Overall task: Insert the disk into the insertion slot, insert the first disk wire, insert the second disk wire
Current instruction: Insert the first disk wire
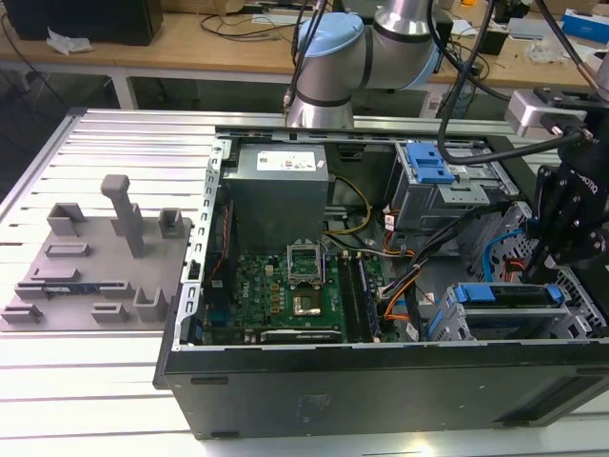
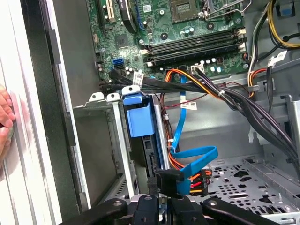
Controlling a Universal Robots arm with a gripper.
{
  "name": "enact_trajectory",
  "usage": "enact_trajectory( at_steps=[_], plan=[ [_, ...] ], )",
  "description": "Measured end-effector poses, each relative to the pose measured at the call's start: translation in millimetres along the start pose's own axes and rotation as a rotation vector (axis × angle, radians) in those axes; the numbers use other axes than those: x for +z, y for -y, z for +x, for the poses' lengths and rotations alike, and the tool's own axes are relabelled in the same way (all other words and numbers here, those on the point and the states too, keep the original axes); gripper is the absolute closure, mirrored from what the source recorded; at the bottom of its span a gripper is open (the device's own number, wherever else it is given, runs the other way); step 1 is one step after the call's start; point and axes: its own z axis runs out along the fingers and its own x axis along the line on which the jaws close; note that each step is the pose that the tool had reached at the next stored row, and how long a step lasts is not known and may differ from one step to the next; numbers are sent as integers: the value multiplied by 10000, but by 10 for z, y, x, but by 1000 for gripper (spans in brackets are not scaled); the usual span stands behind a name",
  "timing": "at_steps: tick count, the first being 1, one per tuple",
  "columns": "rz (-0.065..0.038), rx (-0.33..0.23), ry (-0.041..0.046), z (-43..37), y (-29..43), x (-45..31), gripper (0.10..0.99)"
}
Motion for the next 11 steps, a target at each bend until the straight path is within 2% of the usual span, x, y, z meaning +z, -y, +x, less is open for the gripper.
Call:
enact_trajectory(
  at_steps=[11],
  plan=[
    [0, 0, -3, 2, 0, 7, 922]
  ],
)
